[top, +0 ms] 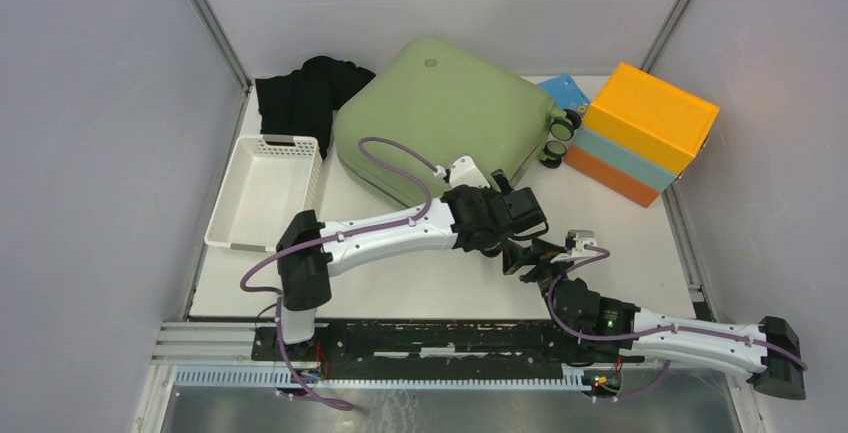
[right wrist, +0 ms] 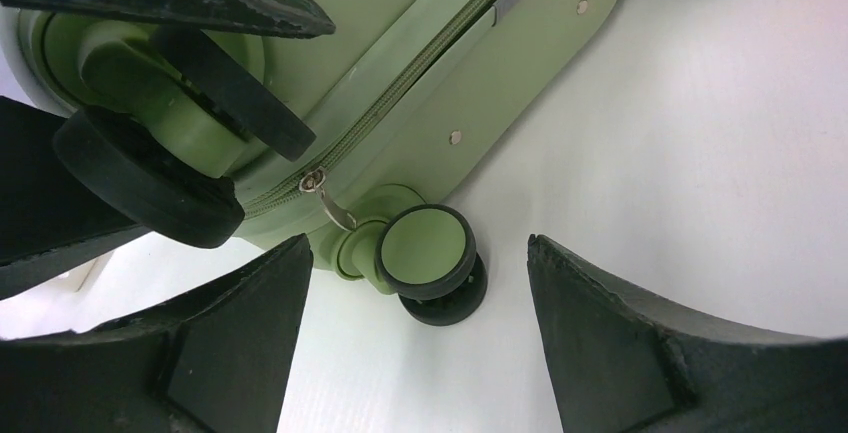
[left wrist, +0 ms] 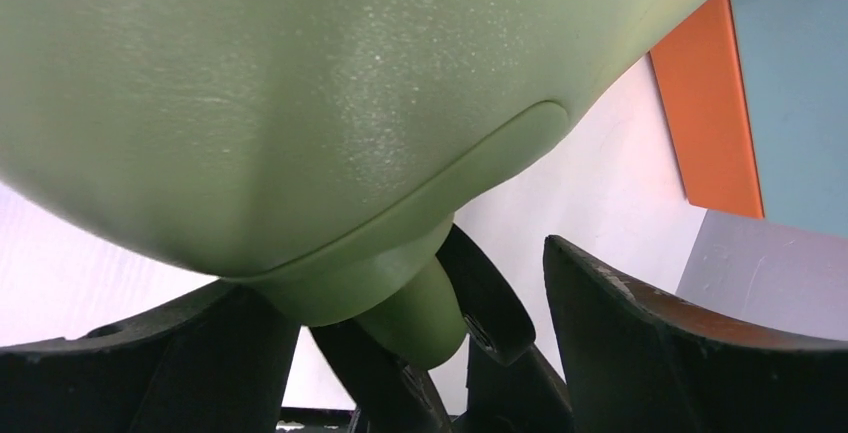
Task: Open, take out, and arrange the luggage
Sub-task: Adjust the luggage at the center of the board.
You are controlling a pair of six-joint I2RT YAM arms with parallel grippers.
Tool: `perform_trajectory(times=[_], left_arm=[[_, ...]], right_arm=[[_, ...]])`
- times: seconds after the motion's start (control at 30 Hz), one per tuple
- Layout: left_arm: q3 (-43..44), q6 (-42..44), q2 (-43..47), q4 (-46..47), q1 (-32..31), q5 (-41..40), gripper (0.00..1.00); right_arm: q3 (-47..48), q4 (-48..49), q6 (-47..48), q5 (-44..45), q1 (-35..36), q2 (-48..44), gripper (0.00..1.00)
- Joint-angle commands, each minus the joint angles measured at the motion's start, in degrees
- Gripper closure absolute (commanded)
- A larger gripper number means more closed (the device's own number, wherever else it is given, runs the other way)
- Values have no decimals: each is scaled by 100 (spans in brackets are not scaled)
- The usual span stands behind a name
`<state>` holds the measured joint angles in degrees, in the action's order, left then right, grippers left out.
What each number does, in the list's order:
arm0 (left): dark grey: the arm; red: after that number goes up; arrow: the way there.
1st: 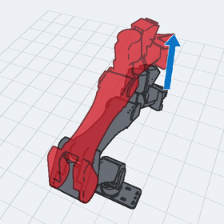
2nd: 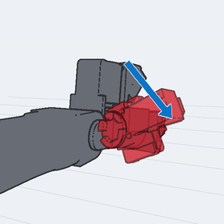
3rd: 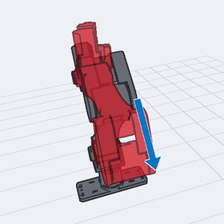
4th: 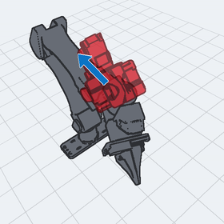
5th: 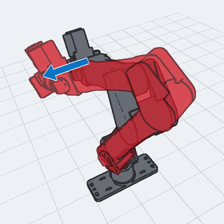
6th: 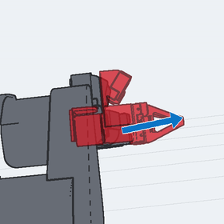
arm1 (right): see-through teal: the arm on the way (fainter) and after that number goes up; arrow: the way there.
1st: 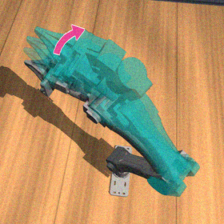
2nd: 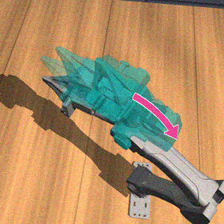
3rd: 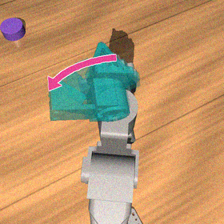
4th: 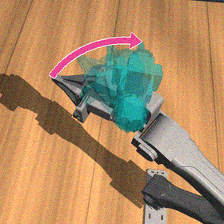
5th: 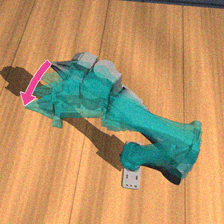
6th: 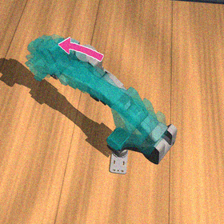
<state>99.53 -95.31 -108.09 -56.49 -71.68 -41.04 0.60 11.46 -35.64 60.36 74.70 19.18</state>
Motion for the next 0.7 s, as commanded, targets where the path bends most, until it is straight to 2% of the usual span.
perform_trajectory(times=[0.0, 0.13, 0.33, 0.53, 0.67], left_arm=[[327, -207, -100, 99, 65, -28, 10], [287, -188, -76, 179, 85, -28, 18], [172, 5, -34, 373, 165, 90, 39], [-55, 288, 169, 532, 206, 116, 68], [-315, 455, 430, 542, 222, 2, 72]], right_arm=[[-1367, -74, 49, 261, 22, -46, 15], [-1399, -58, 74, 258, 25, -76, 15], [-1405, -48, 114, 234, 28, -116, 15], [-1483, 191, 432, 8, 26, -206, 14], [-1607, 522, 814, -312, 27, -359, 14]])
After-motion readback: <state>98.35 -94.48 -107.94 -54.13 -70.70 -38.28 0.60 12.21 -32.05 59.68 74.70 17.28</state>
